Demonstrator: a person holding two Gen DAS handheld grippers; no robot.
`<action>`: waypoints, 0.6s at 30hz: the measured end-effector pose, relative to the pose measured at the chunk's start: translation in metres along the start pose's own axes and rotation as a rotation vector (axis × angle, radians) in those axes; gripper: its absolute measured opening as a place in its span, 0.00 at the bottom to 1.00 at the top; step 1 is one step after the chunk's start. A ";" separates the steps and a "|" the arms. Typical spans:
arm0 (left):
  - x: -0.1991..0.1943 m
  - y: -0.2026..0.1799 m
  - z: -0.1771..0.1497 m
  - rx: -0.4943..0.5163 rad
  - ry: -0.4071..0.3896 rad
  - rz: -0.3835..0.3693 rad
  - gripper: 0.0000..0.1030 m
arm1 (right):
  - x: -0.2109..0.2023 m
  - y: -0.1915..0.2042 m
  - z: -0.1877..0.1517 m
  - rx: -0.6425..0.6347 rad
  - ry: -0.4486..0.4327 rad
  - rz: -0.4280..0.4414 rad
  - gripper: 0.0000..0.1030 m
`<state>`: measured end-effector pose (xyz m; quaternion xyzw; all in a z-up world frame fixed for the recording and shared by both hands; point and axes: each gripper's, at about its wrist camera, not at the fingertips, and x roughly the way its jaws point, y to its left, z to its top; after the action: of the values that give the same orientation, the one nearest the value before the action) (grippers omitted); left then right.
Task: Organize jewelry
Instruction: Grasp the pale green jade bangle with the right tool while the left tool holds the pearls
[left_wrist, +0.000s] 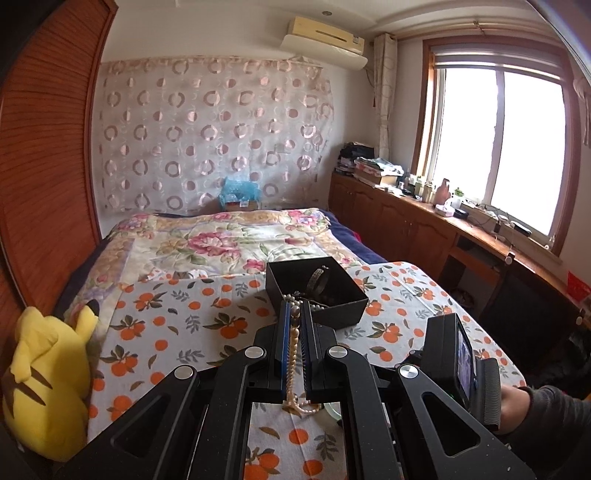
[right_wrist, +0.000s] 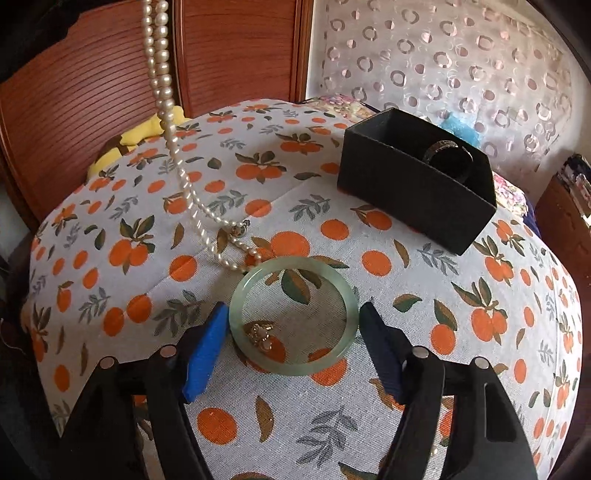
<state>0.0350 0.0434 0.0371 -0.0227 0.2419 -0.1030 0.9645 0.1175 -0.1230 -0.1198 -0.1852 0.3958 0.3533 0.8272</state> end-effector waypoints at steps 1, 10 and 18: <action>0.001 0.000 0.003 0.004 -0.002 -0.001 0.04 | -0.001 0.000 0.000 0.000 -0.002 -0.003 0.72; 0.012 -0.009 0.033 0.049 -0.020 -0.005 0.04 | -0.029 -0.022 0.011 0.049 -0.094 -0.012 0.72; 0.031 -0.019 0.057 0.094 -0.033 -0.009 0.04 | -0.043 -0.050 0.021 0.072 -0.143 -0.009 0.72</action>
<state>0.0846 0.0177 0.0751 0.0196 0.2206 -0.1183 0.9680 0.1458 -0.1633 -0.0716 -0.1314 0.3474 0.3474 0.8610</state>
